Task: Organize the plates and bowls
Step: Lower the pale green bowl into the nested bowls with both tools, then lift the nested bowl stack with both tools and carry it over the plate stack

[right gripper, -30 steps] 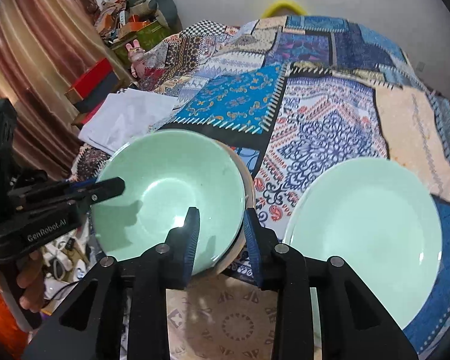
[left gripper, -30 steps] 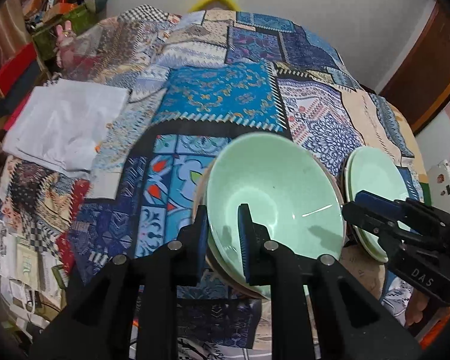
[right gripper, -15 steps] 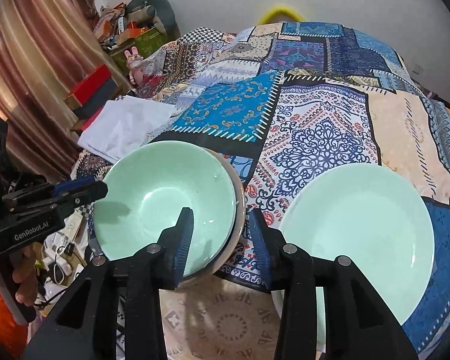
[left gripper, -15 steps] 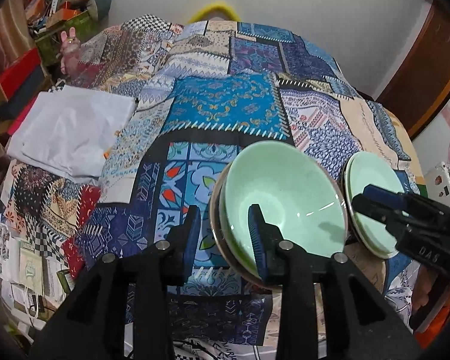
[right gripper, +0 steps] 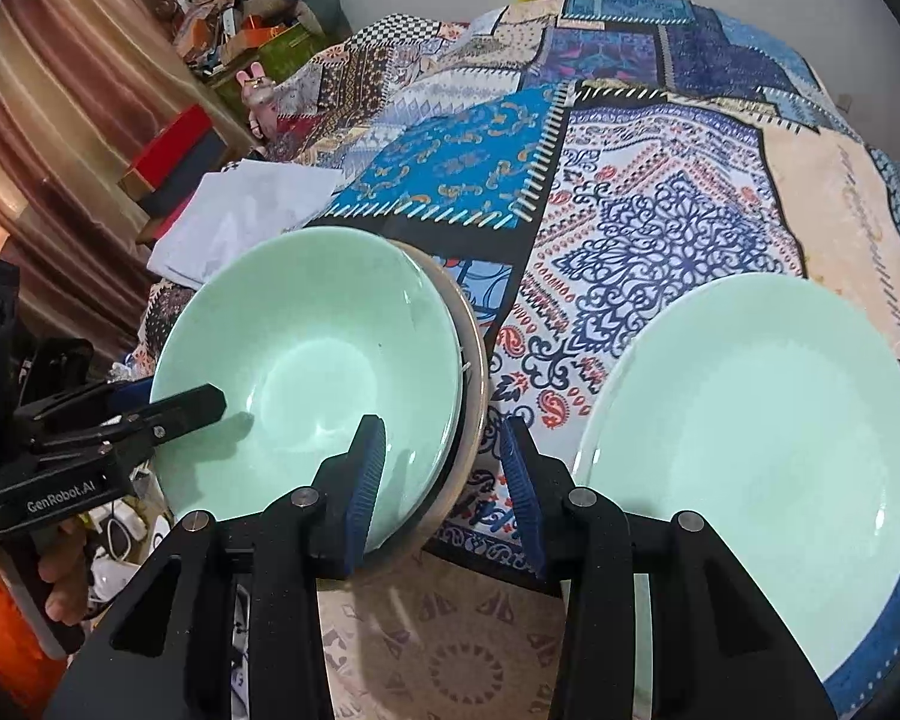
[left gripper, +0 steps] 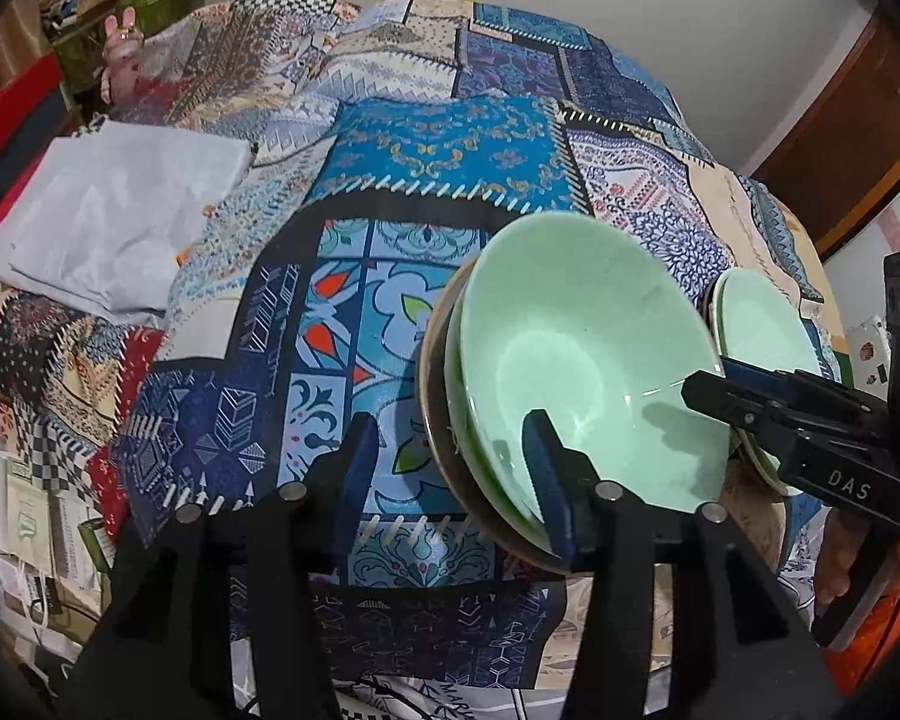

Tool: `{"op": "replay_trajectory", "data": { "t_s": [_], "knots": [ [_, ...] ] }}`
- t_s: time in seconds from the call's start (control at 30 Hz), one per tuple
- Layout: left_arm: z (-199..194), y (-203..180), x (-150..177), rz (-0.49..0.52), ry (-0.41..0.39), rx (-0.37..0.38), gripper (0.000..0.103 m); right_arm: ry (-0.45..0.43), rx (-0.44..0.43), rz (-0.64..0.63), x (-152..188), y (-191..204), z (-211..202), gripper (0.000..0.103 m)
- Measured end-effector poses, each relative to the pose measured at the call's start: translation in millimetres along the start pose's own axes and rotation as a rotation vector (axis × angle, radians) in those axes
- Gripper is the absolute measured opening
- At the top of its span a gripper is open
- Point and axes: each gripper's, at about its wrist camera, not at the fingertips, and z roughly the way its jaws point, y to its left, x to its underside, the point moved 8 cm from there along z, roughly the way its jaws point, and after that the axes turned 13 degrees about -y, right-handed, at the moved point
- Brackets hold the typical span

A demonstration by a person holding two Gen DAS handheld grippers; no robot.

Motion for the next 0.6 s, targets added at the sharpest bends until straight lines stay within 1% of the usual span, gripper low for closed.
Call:
{"op": "replay_trajectory", "data": {
  "t_s": [0.17, 0.3, 0.37, 0.47, 0.53, 0.6],
  "knots": [
    [10.8, -0.1, 6.9, -0.032, 0.036, 0.032, 0.053, 0.030, -0.021, 0.007, 5.7, 4.8, 12.1, 0.036],
    [19.0, -3.2, 10.5, -0.027, 0.052, 0.038, 0.053, 0.045, -0.026, 0.007, 8.6, 7.8, 20.7, 0.037],
    [25.1, -6.1, 13.4, -0.027, 0.067, 0.046, 0.051, 0.052, -0.030, 0.008, 9.0, 6.6, 23.8, 0.037],
    [26.6, -10.0, 12.1, -0.027, 0.055, 0.067, 0.046, 0.040, -0.019, -0.007, 7.1, 6.8, 24.8, 0.038],
    [26.9, -12.6, 11.9, -0.026, 0.053, 0.083, 0.040, 0.035, -0.014, -0.012, 5.7, 5.8, 25.5, 0.038],
    [26.5, -14.5, 11.6, -0.018, 0.047, 0.083, 0.039, 0.026, -0.007, -0.014, 4.8, 4.7, 25.7, 0.037]
  ]
}}
